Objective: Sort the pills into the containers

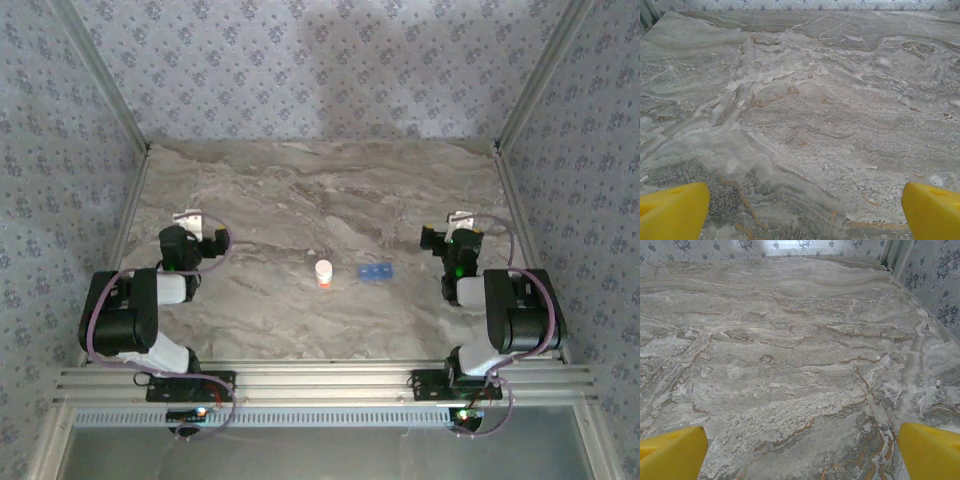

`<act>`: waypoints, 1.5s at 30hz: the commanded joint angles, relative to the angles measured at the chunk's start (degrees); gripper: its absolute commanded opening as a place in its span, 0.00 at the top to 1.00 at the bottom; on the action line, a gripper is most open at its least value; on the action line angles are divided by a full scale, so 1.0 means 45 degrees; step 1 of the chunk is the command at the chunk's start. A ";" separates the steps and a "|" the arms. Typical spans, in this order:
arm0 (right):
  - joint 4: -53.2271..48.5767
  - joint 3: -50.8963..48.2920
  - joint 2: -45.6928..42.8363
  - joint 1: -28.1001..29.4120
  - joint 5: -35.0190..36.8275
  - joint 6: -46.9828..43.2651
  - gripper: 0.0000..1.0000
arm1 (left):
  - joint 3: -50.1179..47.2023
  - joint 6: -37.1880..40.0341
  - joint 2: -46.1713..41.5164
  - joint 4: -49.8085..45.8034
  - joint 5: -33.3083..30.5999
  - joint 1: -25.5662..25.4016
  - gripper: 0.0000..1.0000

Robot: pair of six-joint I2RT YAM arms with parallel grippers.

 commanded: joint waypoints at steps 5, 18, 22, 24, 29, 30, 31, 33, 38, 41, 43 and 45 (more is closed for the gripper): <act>-0.0168 0.0251 0.0071 -0.0056 -0.0123 -0.0212 0.00 | 0.0117 -0.0027 0.0074 0.0092 -0.0054 0.0048 0.02; -0.0167 0.0244 0.0071 -0.0056 -0.0116 -0.0212 0.00 | 0.0185 -0.0215 0.0098 -0.0006 -0.0034 0.0210 0.02; -0.0167 0.0241 0.0071 -0.0052 -0.0119 -0.0212 0.00 | 0.0292 -0.0242 0.0076 -0.0196 -0.0527 0.0108 0.02; -0.0177 0.0241 0.0071 -0.0047 -0.0135 -0.0212 0.00 | 0.0293 -0.0244 0.0082 -0.0220 -0.0571 0.0073 0.02; -0.0220 0.0261 0.0071 -0.0091 -0.0194 -0.0189 0.00 | 0.0292 -0.0228 0.0076 -0.0221 -0.0582 0.0055 0.02; -0.0209 0.0264 0.0071 -0.0095 -0.0196 -0.0193 0.00 | 0.0293 -0.0228 0.0089 -0.0204 -0.0581 0.0074 0.02; -0.0206 0.0261 0.0071 -0.0093 -0.0197 -0.0193 0.00 | 0.0293 -0.0236 0.0076 -0.0199 -0.0581 0.0056 0.02; -0.0206 0.0260 0.0071 -0.0095 -0.0196 -0.0192 0.00 | 0.0293 -0.0242 0.0079 -0.0201 -0.0581 0.0055 0.02; 0.0025 0.0134 0.0035 -0.0129 -0.0486 -0.0203 0.01 | 0.0251 -0.0229 0.0048 -0.0106 -0.0490 0.0075 0.02; -0.0651 0.0245 -0.0576 0.0109 -0.0877 -0.0775 0.00 | 0.0552 -0.0128 -0.0714 -0.1305 -0.0647 -0.0038 0.02; -0.1566 0.0515 -0.1084 0.0301 -0.0471 -0.0849 0.00 | 0.0942 -0.0197 -0.1340 -0.2512 -0.0739 -0.0044 0.02; -0.2212 0.0645 -0.1701 0.0442 0.0029 -0.0826 0.00 | 0.1126 -0.0139 -0.1910 -0.3158 -0.0730 -0.0042 0.02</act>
